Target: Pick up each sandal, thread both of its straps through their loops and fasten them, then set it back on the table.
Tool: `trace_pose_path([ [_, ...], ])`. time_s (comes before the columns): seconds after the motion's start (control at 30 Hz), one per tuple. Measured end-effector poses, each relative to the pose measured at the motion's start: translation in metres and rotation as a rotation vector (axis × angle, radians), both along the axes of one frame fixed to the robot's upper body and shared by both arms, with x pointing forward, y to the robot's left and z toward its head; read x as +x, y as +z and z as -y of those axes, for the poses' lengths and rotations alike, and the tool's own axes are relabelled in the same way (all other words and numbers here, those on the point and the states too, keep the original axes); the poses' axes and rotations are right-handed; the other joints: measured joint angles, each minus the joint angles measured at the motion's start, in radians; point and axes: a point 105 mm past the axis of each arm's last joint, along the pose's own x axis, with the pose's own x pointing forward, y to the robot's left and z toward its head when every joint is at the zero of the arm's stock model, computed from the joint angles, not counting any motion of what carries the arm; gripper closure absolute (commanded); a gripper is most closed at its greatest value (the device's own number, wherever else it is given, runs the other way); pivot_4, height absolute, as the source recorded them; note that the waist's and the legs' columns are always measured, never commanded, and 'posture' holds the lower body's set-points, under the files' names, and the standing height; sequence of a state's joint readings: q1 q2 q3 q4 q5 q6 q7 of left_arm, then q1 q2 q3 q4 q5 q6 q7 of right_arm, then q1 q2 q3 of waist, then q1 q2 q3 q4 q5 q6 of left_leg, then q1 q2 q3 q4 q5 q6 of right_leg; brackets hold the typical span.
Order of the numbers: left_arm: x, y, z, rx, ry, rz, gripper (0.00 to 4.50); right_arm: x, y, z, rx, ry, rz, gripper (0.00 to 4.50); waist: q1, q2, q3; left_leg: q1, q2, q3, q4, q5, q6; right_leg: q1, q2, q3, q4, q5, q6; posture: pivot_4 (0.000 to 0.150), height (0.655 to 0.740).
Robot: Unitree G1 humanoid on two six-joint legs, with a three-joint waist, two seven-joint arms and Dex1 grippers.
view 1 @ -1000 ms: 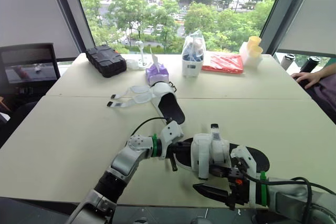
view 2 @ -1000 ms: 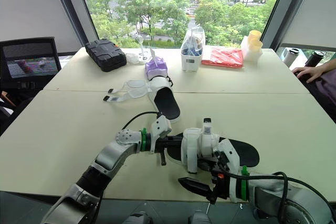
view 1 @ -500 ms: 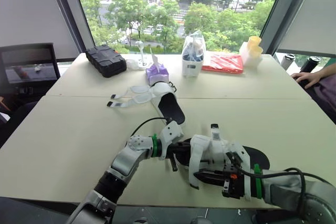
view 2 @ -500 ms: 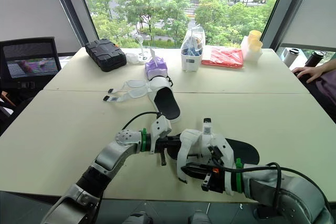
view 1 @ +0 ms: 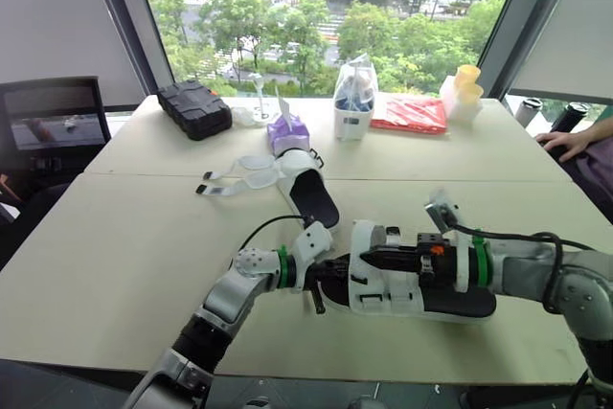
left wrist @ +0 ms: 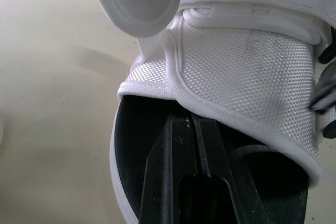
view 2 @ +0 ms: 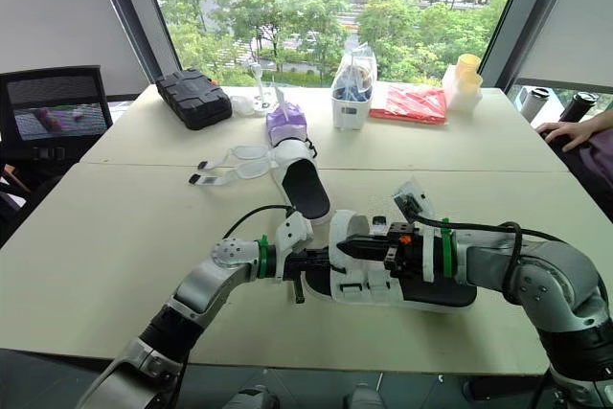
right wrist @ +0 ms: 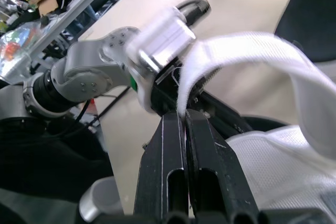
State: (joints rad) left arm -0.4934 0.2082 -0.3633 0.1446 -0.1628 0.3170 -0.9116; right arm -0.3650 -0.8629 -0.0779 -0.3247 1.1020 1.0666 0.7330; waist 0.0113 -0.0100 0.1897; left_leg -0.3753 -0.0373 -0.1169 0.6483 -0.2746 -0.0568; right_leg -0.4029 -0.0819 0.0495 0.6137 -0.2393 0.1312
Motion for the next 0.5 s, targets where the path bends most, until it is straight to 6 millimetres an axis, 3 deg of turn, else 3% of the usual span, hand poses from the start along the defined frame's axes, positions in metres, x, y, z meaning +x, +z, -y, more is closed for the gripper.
trace_pose_path([
  [0.17, -0.001, -0.001, -0.001, -0.003, 0.012, 0.001, 4.5, 0.007, -0.004, 0.02, -0.044, -0.018, -0.031, 4.43, 0.0, 0.0, 0.0, 0.0, 0.0, 0.0, 0.0, 0.0, 0.0, 0.0, 0.0, 0.0, 0.0, 0.0, 0.0, 0.15, 0.74],
  [0.5, 0.0, 0.0, -0.002, -0.004, 0.028, 0.006, 4.5, 0.002, -0.017, 0.022, -0.048, 0.015, -0.125, 4.43, -0.002, 0.0, 0.0, 0.0, 0.0, 0.0, 0.0, 0.0, 0.0, 0.0, 0.0, 0.0, 0.0, 0.0, 0.0, 0.15, 0.74],
])
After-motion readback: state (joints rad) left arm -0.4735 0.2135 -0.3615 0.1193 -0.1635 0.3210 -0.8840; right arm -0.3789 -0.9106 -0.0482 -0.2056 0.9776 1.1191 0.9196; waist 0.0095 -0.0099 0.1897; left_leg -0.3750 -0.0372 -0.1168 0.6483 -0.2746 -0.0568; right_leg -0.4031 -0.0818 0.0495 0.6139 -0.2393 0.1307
